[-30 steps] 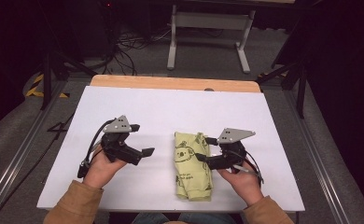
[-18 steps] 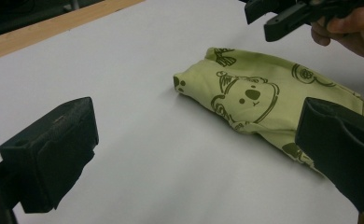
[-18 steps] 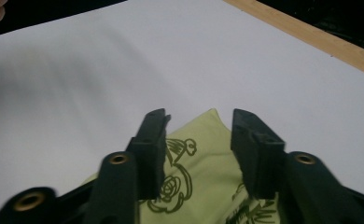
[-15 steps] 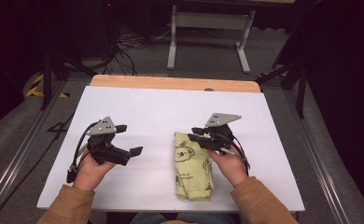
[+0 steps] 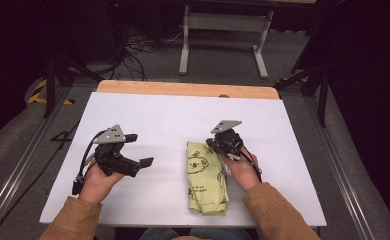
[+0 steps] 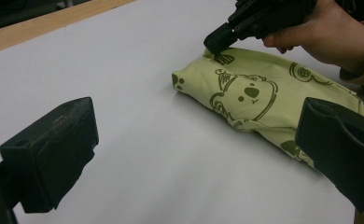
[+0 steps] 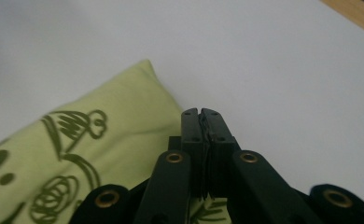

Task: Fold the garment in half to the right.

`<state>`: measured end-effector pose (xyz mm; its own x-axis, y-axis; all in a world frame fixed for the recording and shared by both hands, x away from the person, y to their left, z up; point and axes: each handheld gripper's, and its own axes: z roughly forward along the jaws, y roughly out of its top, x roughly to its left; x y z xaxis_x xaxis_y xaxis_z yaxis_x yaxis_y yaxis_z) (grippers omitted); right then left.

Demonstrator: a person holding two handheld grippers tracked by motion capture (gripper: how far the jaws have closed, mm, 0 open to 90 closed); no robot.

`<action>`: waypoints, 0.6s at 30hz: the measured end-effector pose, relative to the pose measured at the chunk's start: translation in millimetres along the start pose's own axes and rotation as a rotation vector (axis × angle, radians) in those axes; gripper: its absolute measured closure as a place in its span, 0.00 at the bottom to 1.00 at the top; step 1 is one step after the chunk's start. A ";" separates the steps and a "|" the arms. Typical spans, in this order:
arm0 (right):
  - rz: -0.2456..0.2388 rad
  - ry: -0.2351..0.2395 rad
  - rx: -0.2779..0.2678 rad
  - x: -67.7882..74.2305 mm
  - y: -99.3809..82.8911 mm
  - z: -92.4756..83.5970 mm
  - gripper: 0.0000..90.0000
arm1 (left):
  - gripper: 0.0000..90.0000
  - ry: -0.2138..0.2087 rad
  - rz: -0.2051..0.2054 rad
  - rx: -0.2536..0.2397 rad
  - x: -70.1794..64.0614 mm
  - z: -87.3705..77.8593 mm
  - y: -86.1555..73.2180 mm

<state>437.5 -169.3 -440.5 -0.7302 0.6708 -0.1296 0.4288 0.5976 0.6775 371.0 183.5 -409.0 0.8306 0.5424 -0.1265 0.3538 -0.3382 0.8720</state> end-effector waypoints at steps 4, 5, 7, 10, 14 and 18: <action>0.010 -0.027 0.026 -5.4 -6.8 -0.4 0.99 | 0.00 -0.006 -0.002 0.002 0.6 0.9 0.0; 0.013 -0.033 0.030 -5.9 -8.5 -0.8 0.99 | 0.00 -0.005 0.002 0.003 0.9 1.1 0.1; 0.021 -0.037 0.038 -8.3 -12.3 -0.7 0.99 | 0.00 -0.004 0.000 0.003 0.4 1.2 0.3; 0.046 -0.042 0.056 -13.5 -18.2 1.2 0.99 | 0.00 -0.005 0.010 -0.002 -0.4 1.1 0.7; 0.069 -0.054 0.056 -18.4 -23.1 0.2 0.99 | 0.00 -0.003 0.006 -0.005 -0.1 1.0 0.6; 0.073 -0.048 0.021 -17.4 -22.1 -7.5 0.98 | 0.00 -0.002 0.006 -0.004 0.4 1.1 0.6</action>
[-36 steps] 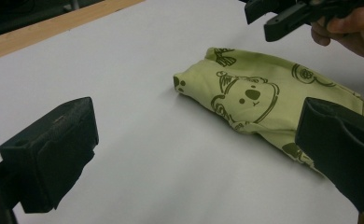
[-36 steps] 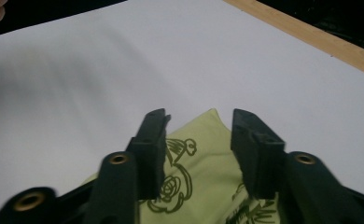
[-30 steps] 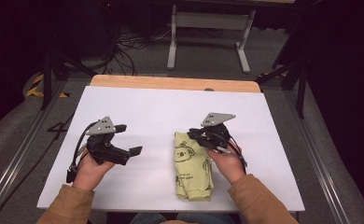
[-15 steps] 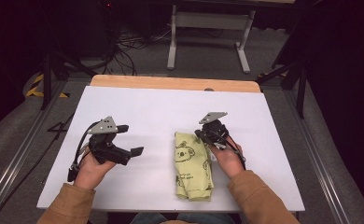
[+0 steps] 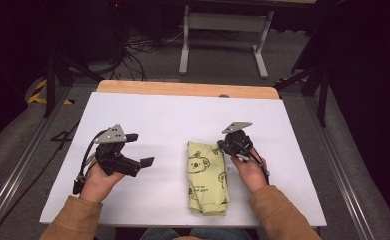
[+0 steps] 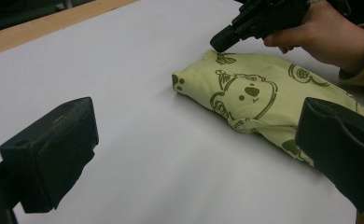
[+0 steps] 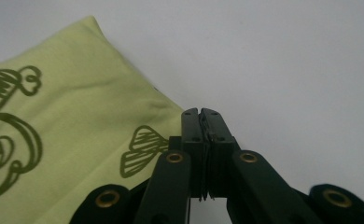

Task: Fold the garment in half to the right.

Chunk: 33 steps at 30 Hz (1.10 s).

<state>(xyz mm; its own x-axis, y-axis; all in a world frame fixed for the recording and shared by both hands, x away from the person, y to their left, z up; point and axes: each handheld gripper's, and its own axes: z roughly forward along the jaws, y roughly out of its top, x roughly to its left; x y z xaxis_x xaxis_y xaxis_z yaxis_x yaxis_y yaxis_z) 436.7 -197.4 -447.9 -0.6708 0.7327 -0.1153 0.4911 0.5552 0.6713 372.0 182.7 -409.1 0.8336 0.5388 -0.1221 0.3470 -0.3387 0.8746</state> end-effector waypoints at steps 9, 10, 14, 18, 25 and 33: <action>-0.080 0.137 -0.106 36.9 9.3 -23.3 0.93 | 0.00 0.004 -0.001 0.003 -0.7 0.7 0.2; -0.083 0.156 -0.111 40.2 9.0 -24.5 0.93 | 0.00 0.006 0.004 0.004 -0.6 0.6 0.3; -0.100 0.247 -0.129 57.2 3.4 -28.2 0.92 | 0.00 0.004 0.008 0.002 -1.2 -0.1 0.4; -0.112 0.273 -0.128 68.8 -9.9 -30.1 0.90 | 0.00 0.004 0.004 -0.001 -1.9 -0.4 0.2; -0.106 0.259 -0.100 71.2 -31.9 -28.4 0.74 | 0.00 0.002 0.008 0.003 -2.9 1.6 0.6; -0.060 0.217 -0.128 68.9 -48.8 -17.8 0.51 | 0.00 -0.002 0.003 0.008 -3.3 3.4 0.1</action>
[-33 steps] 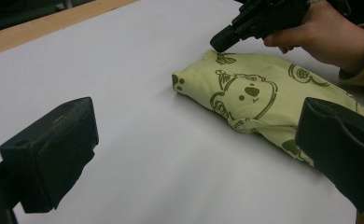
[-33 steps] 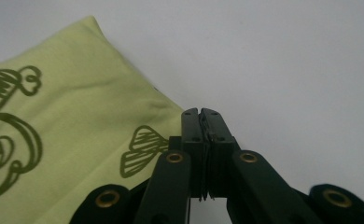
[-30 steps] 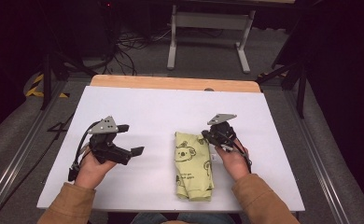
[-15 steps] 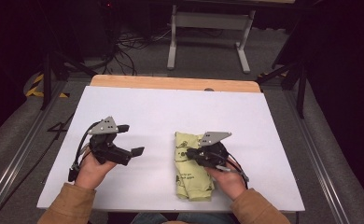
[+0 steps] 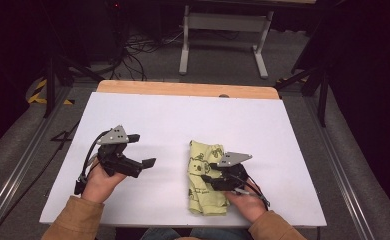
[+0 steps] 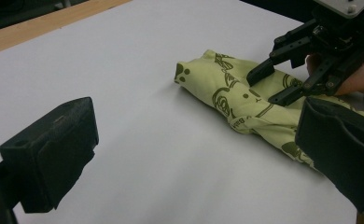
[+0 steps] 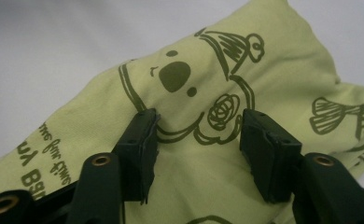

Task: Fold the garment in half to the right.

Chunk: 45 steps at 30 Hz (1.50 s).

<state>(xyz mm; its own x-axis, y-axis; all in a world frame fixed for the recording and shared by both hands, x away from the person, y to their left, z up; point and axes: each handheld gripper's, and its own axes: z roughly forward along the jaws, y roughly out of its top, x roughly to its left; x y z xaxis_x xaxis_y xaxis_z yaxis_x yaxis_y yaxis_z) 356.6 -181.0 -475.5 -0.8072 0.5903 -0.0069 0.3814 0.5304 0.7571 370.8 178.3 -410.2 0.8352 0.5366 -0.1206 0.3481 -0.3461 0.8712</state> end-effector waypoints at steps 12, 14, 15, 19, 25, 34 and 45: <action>0.041 -0.006 -0.011 -5.4 2.9 -12.0 0.36 | 0.00 0.007 0.001 -0.012 -0.5 -3.4 -1.3; 0.034 -0.001 -0.030 -5.8 5.1 -17.4 0.33 | 0.00 0.007 -0.005 -0.019 -2.0 -4.4 -2.8; 0.028 -0.006 -0.042 -5.9 6.6 -20.4 0.31 | 0.00 0.010 -0.005 -0.025 -2.7 -5.4 -3.9; 0.008 -0.018 -0.106 -8.9 13.6 -34.6 0.25 | 0.00 0.020 -0.004 -0.050 -3.8 -10.2 -7.4; -0.017 -0.020 -0.189 -17.8 20.9 -58.1 0.23 | 0.02 0.026 0.005 -0.098 -7.0 -16.2 -12.9; -0.079 -0.019 -0.239 -27.9 18.0 -85.5 0.11 | 0.03 0.047 0.028 -0.189 -8.2 -26.3 -27.2; -0.117 -0.006 -0.296 -35.9 9.9 -104.5 0.01 | 0.01 0.081 0.052 -0.226 -4.7 -38.0 -50.7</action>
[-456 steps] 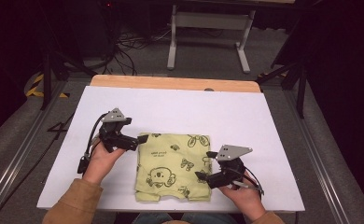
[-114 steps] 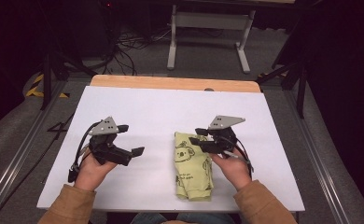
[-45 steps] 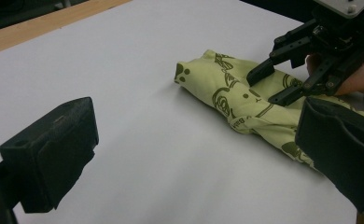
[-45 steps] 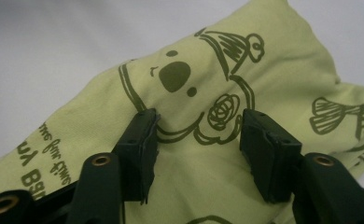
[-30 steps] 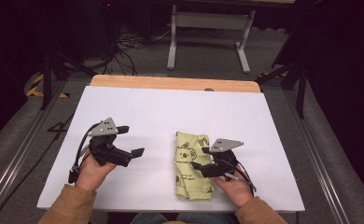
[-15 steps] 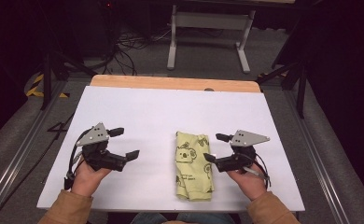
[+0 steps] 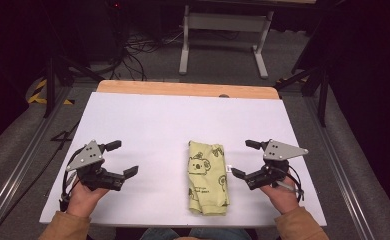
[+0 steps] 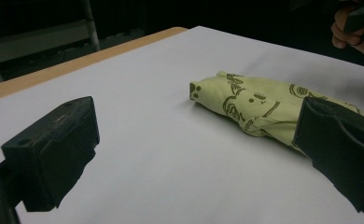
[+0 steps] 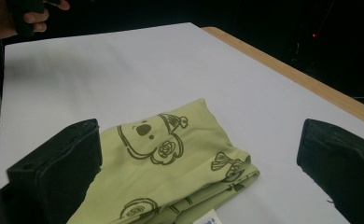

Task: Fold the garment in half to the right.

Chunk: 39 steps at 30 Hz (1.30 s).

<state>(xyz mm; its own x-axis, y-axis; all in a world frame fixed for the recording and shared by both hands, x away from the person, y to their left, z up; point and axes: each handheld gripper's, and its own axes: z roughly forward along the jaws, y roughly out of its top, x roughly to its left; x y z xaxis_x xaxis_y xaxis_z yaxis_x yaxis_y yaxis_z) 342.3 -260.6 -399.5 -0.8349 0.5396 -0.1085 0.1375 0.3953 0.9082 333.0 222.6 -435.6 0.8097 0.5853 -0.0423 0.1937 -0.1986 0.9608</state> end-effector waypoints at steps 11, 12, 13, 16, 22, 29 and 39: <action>0.011 -0.056 -0.050 -3.9 -23.1 -16.4 0.00 | 0.00 -0.014 -0.049 -0.079 5.6 -11.4 -26.9; 0.017 -0.059 -0.044 -5.4 -27.3 -16.3 0.00 | 0.00 -0.010 -0.051 -0.079 6.7 -12.1 -30.3; 0.019 -0.064 -0.043 -6.8 -31.3 -16.7 0.00 | 0.00 -0.005 -0.052 -0.077 6.6 -12.2 -32.2; 0.025 -0.070 -0.054 -9.7 -38.6 -19.1 0.00 | 0.00 0.007 -0.037 -0.052 6.4 -11.5 -39.1; 0.043 -0.099 -0.018 -14.8 -59.2 -23.5 0.00 | 0.00 0.031 -0.037 -0.034 7.4 -9.1 -51.5; 0.057 -0.099 -0.001 -16.0 -78.5 -28.0 0.00 | 0.00 0.055 -0.048 -0.025 9.3 -6.4 -61.3; 0.127 -0.096 0.003 -18.5 -91.7 -22.4 0.00 | 0.00 0.055 -0.049 0.003 12.3 0.4 -65.6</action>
<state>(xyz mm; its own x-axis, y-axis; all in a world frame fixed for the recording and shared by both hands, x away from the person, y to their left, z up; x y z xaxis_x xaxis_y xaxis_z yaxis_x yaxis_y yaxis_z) 333.1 -323.4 -471.7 -0.7556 0.6542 -0.0311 0.2407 0.3215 0.9158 330.5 242.5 -499.3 0.7677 0.6365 -0.0740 0.2338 -0.1707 0.9572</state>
